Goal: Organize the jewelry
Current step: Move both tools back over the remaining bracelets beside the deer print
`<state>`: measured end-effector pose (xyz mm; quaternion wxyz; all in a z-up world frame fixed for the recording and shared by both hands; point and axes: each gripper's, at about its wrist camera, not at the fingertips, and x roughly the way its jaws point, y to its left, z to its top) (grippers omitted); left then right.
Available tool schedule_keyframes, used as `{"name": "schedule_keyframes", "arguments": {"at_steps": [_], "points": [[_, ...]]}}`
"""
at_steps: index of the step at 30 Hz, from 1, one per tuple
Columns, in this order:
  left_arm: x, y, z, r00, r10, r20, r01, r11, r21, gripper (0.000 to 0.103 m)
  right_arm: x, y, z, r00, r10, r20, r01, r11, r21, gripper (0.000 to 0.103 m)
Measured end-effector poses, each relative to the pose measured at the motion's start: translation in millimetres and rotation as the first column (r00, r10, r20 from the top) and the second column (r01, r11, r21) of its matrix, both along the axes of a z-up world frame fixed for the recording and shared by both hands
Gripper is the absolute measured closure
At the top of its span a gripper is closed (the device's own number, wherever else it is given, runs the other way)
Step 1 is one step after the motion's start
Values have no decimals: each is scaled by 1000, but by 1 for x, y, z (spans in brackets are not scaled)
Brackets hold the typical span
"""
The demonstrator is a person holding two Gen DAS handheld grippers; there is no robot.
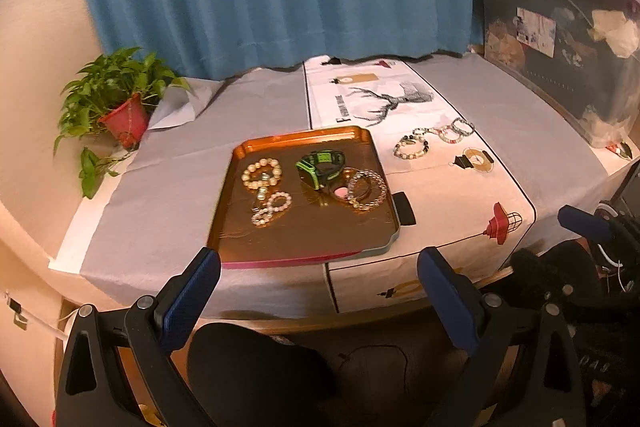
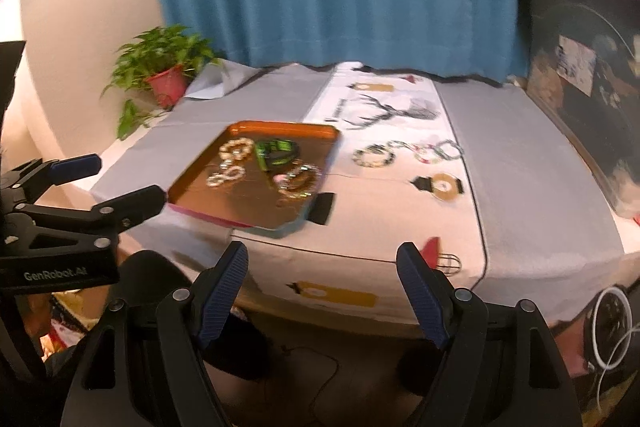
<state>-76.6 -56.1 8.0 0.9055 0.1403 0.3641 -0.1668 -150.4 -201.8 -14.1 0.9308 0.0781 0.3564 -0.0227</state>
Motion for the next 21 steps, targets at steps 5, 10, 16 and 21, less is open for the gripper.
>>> {"name": "schedule_keyframes", "arguments": {"at_steps": [5, 10, 16, 21], "points": [[20, -28, -10, 999, -26, -27, 26, 1000, 10, 5, 12, -41, -14, 996, -89, -28, 89, 996, 12, 26], [52, -65, -23, 997, -50, -65, 51, 999, 8, 5, 32, -99, -28, 979, -198, -49, 198, 980, 7, 26], [101, -113, -36, 991, -84, -101, 86, 996, 10, 5, 77, -170, -47, 949, -308, -60, 307, 951, -28, 26], [150, -155, -44, 990, -91, -104, 95, 995, 36, 5, 132, -221, -72, 931, -350, -105, 348, 937, -34, 26]]}}
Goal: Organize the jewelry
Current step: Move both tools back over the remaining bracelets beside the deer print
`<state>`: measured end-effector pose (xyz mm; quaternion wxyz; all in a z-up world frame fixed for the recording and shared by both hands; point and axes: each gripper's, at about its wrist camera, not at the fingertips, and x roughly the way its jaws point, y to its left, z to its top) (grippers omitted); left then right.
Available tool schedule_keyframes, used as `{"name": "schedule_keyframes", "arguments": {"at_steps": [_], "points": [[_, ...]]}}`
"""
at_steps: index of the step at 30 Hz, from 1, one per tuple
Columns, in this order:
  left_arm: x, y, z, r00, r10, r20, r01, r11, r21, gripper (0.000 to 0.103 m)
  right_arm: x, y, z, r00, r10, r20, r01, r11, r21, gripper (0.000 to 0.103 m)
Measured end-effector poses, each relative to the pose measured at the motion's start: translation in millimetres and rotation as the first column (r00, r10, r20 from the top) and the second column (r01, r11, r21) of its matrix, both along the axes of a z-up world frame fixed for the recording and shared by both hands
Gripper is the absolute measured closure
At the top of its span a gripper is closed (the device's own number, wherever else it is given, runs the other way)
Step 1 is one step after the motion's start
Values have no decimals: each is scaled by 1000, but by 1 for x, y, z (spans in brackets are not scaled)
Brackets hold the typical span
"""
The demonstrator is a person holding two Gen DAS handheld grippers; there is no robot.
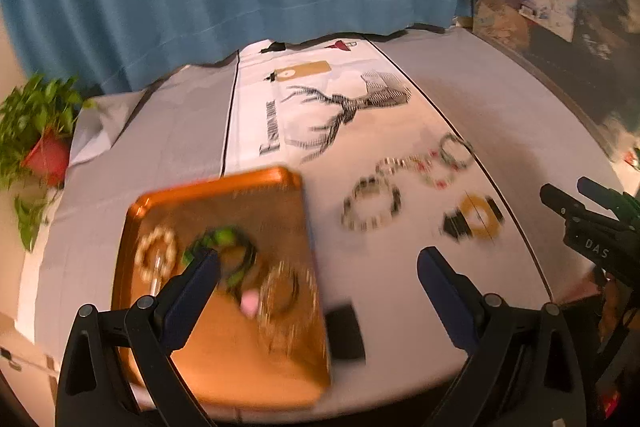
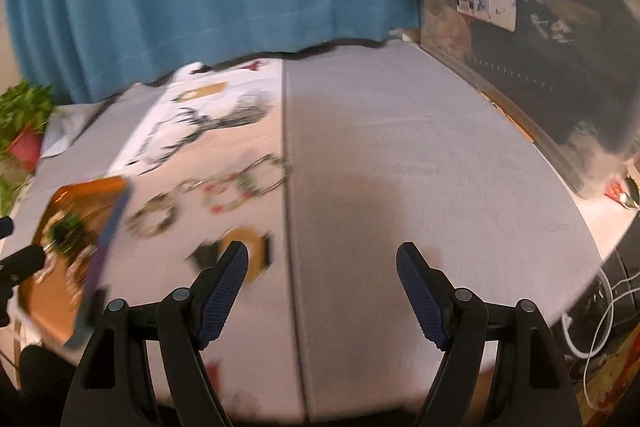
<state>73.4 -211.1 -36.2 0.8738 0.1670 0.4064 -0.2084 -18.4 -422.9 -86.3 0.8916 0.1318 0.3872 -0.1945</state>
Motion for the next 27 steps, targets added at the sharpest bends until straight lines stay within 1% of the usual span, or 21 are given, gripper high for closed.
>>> {"name": "schedule_keyframes", "arguments": {"at_steps": [2, 6, 8, 10, 13, 15, 16, 18, 19, 21, 22, 24, 27], "points": [[21, -16, -5, 1000, -21, -19, 21, 1000, 6, 5, 20, -14, -9, 1000, -3, -17, 3, 1000, -3, 26], [61, -48, -22, 992, -83, -94, 85, 996, 12, 5, 59, -33, -21, 999, 21, -42, -21, 1000, -5, 26], [74, -63, -30, 987, -114, -110, 117, 993, 27, 5, 74, -38, -25, 998, 41, -44, -41, 999, 0, 26], [87, -79, -41, 980, -146, -134, 155, 986, 60, 5, 90, -40, -30, 996, 66, -55, -67, 998, -2, 26], [101, -94, -55, 975, -150, -162, 167, 981, 95, 5, 107, -41, -38, 993, 89, -74, -90, 996, -16, 26], [111, -99, -60, 973, -148, -179, 163, 984, 76, 5, 116, -41, -42, 992, 98, -77, -101, 995, -24, 26], [117, -103, -62, 970, -150, -191, 165, 984, 64, 5, 119, -41, -43, 992, 100, -77, -102, 994, -27, 26], [124, -109, -69, 968, -148, -205, 165, 984, 71, 5, 126, -41, -47, 991, 100, -83, -104, 994, -38, 26], [127, -112, -76, 963, -151, -225, 175, 981, 90, 5, 129, -41, -49, 991, 102, -88, -106, 994, -40, 26], [128, -119, -89, 953, -154, -260, 198, 969, 150, 4, 134, -40, -55, 986, 112, -122, -117, 992, -41, 26], [125, -117, -88, 957, -166, -238, 204, 968, 145, 5, 133, -39, -57, 985, 116, -125, -122, 991, -46, 24], [118, -116, -88, 957, -191, -219, 229, 959, 165, 5, 126, -37, -58, 984, 121, -129, -132, 989, -73, 23], [113, -117, -90, 949, -216, -228, 258, 951, 172, 5, 114, -40, -57, 984, 124, -128, -135, 988, -78, 22]]}}
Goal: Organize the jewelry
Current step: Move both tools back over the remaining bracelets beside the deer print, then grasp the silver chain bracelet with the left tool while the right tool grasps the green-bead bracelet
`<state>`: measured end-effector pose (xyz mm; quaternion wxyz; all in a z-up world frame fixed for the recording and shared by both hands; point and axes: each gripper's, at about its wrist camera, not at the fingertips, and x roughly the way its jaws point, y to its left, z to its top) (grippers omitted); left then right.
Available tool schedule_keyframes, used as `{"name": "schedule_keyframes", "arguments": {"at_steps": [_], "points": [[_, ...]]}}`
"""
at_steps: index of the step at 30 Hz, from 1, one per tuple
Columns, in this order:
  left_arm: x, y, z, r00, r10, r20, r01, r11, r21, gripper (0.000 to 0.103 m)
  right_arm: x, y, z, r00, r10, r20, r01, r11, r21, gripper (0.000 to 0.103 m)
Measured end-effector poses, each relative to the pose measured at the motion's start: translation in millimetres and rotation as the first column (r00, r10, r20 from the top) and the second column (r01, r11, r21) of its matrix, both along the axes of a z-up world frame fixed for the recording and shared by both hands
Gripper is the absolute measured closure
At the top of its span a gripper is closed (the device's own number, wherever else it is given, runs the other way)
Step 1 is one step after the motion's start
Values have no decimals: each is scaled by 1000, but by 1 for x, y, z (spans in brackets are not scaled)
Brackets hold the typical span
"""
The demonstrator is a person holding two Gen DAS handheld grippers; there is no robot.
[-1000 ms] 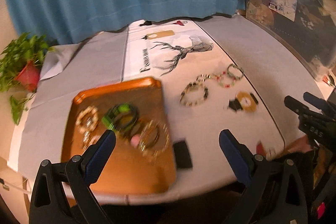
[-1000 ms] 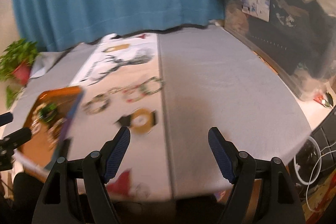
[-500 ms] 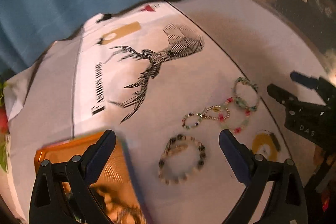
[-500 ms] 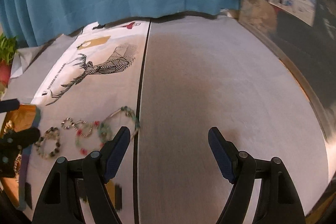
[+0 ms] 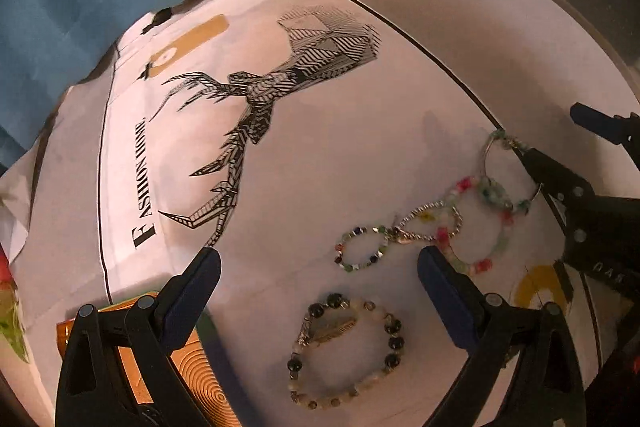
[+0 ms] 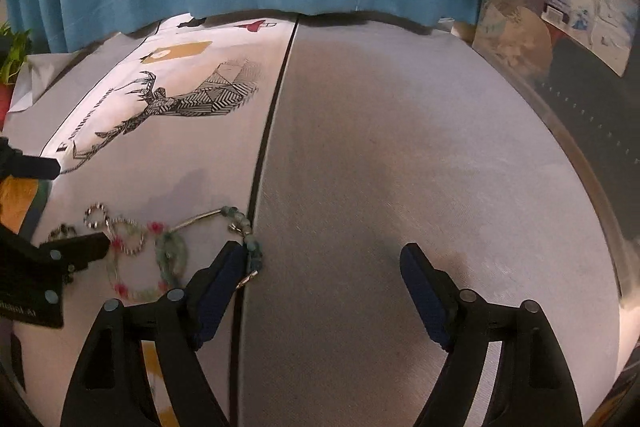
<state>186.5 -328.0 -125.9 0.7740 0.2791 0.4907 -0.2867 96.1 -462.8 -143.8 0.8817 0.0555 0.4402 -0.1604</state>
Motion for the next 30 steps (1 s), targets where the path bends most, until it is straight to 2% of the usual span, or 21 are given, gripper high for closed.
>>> {"name": "schedule_keyframes", "arguments": {"at_steps": [9, 11, 14, 15, 16, 17, 18, 20, 22, 24, 30], "points": [[15, 0, -3, 996, 13, -86, -18, 999, -52, 4, -8, -13, 0, 1000, -24, 0, 24, 1000, -2, 19], [18, 0, -3, 995, 8, -101, -15, 998, -68, 8, -6, -14, 0, 1000, -17, -1, 17, 1000, -1, 19], [17, -2, 0, 993, -26, -111, 13, 994, -112, 31, -5, -13, 1, 1000, -8, 0, 8, 1000, -7, 19], [14, -3, 3, 994, -45, -100, 32, 992, -125, 52, -4, -12, 0, 1000, -4, 1, 4, 1000, -5, 23], [10, -5, 6, 993, -73, -94, 59, 988, -140, 88, -4, -12, 0, 1000, 7, 5, -7, 1000, 6, 45], [8, -8, 7, 991, -95, -99, 80, 986, -144, 97, -5, -11, 1, 999, 42, 24, -43, 998, 46, 60], [7, -9, 7, 990, -99, -102, 84, 987, -140, 98, -4, -5, 3, 996, 83, 32, -85, 996, 41, 98], [9, -10, 9, 989, -93, -116, 76, 987, -144, 98, 0, 8, 4, 990, 142, 7, -142, 990, -5, 97], [12, -5, 17, 991, -71, -115, 50, 983, -177, 98, 2, 8, 3, 990, 142, 20, -142, 990, 23, 97], [13, 0, 29, 994, -56, -99, 34, 978, -204, 98, -1, 3, 9, 993, 105, 51, -106, 994, 11, 97], [5, 19, 71, 998, -23, -59, 6, 961, -276, 98, -12, 4, 53, 987, 90, 134, -84, 995, -49, 97]]}}
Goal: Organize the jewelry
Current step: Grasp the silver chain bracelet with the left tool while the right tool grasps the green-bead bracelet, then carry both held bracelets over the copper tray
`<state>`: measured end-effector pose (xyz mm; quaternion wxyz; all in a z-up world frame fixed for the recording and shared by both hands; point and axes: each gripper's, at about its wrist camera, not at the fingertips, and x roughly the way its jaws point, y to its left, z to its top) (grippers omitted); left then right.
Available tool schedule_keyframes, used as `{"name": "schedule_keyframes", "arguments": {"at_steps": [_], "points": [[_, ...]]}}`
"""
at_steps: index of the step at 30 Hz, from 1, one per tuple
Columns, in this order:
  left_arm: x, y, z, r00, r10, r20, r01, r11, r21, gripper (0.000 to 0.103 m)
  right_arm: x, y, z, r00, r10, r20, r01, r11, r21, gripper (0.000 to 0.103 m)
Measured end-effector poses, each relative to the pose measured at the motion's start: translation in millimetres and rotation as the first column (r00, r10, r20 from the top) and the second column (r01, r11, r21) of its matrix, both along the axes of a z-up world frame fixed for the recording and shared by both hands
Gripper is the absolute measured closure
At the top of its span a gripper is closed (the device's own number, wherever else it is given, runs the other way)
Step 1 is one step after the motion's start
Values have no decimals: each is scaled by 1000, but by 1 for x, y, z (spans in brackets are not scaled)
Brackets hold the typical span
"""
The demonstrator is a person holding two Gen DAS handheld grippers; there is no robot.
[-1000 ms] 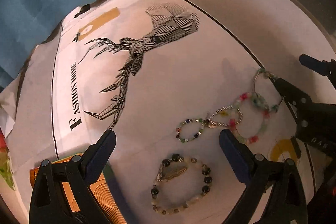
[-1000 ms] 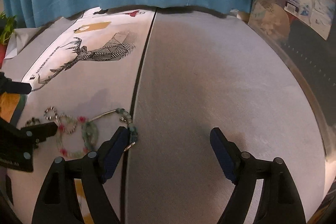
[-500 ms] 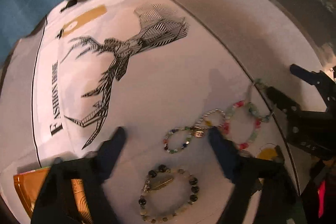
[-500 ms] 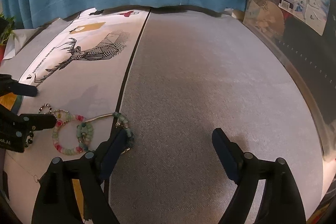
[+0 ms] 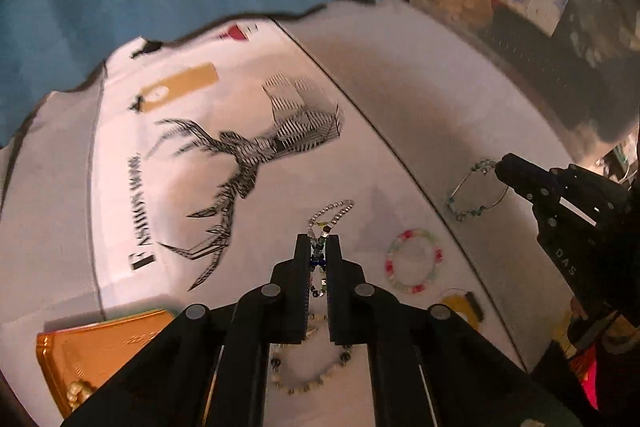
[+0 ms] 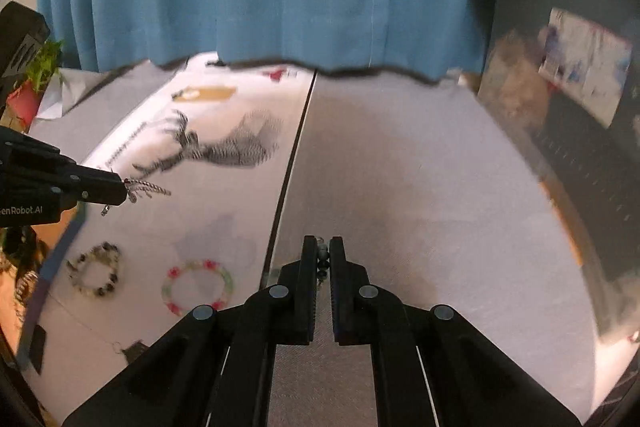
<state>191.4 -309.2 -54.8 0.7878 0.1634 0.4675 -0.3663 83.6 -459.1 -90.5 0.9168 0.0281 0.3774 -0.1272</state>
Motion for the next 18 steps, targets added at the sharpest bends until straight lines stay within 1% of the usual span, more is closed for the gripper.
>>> {"name": "schedule_keyframes", "arguments": {"at_steps": [5, 9, 11, 15, 18], "points": [[-21, 26, 36, 998, 34, 60, -31, 998, -50, 98, -19, 10, 35, 999, -1, 36, 2, 1000, -27, 97], [-45, 59, 66, 989, 102, 105, -94, 992, -81, 98, -43, 25, 63, 998, 0, 66, 3, 999, -42, 97], [-56, 74, 74, 984, 128, 125, -119, 989, -84, 98, -56, 34, 76, 997, 7, 81, -3, 999, -46, 97], [-92, 115, 88, 970, 195, 147, -180, 978, -107, 98, -91, 62, 100, 993, 25, 116, -18, 998, -57, 97], [-122, 141, 91, 962, 227, 153, -211, 971, -112, 98, -118, 86, 112, 991, 45, 126, -38, 998, -57, 97]]}}
